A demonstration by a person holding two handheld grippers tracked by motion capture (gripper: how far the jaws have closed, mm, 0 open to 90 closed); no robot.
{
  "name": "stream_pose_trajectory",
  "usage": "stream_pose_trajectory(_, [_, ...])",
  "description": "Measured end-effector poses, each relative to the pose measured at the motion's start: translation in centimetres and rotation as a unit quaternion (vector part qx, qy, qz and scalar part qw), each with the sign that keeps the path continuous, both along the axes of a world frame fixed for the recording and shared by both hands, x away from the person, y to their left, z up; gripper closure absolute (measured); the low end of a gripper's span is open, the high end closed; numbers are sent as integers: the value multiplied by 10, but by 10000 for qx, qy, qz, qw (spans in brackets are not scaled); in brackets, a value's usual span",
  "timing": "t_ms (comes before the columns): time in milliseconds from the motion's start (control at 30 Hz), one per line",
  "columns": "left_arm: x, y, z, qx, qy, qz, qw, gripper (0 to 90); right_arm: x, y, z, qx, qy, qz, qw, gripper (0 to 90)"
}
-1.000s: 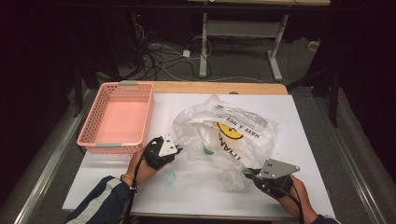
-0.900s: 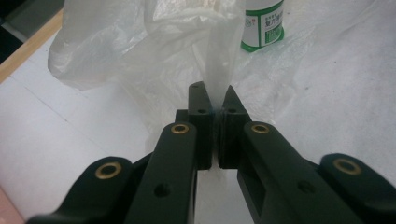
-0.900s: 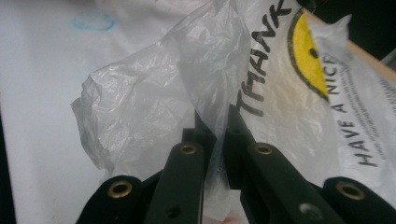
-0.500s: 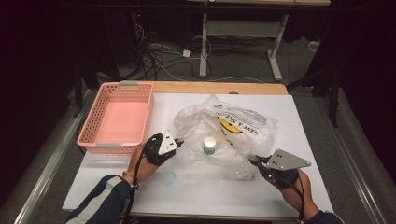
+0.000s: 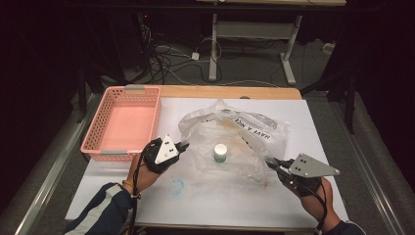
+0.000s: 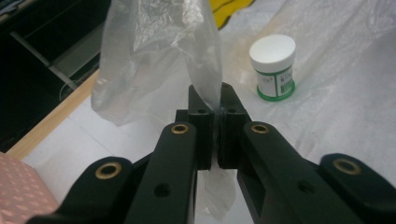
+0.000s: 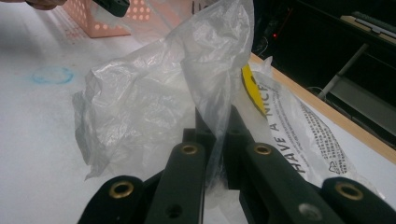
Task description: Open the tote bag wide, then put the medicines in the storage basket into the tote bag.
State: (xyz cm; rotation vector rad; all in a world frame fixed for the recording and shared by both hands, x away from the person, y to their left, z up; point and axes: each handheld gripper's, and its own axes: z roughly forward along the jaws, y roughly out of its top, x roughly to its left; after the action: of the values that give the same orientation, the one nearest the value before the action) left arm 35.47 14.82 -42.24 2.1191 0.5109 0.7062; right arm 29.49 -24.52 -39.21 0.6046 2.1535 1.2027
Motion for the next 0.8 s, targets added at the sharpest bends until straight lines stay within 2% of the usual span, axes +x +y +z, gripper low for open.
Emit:
stream_pose_trajectory(67, [3, 0, 0, -50, -21, 27, 10000, 849, 3, -1, 2, 0, -53, -33, 10000, 900])
stream_pose_trajectory(167, [6, 0, 0, -18, 23, 6, 10000, 855, 7, -1, 6, 21, -120, -59, 9999, 900])
stream_pose_trajectory(300, [4, 4, 9, -244, -36, 15, 9997, 857, 10, -1, 12, 72, -196, -69, 9998, 900])
stream_pose_trajectory(367, [1, 5, 15, -345, -111, -10, 9993, 857, 7, 0, 16, 121, -241, -30, 9996, 900])
stream_pose_trajectory(600, [-15, 9, 38, -558, -433, -135, 9974, 858, -4, 7, 33, 63, -522, 123, 9985, 900])
stream_pose_trajectory(700, [-14, 11, 46, -590, -524, -126, 9968, 858, -2, 6, 40, 52, -645, 78, 9979, 900])
stream_pose_trajectory(800, [-8, 15, 52, -664, -585, -67, 9961, 858, 5, 2, 48, 162, -720, 24, 9973, 900])
